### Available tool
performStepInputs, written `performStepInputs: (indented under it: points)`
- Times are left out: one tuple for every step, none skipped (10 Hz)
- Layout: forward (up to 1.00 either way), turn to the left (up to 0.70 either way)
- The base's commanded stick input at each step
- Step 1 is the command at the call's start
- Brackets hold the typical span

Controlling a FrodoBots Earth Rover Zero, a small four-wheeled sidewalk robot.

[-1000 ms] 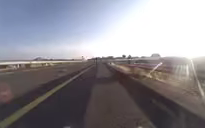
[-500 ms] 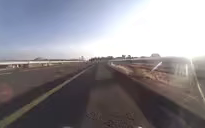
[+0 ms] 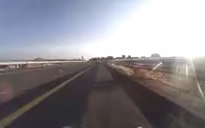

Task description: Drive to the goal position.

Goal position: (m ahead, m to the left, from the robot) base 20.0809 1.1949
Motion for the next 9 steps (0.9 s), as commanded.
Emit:
performStepInputs:
  points:
    - [0.5, 0.0]
    - [0.5, 0.0]
    - [0.5, 0.0]
    - [0.5, 0.0]
    - [0.5, 0.0]
    - [0.5, 0.0]
    - [0.5, 0.0]
    - [0.5, 0.0]
    - [0.5, 0.0]
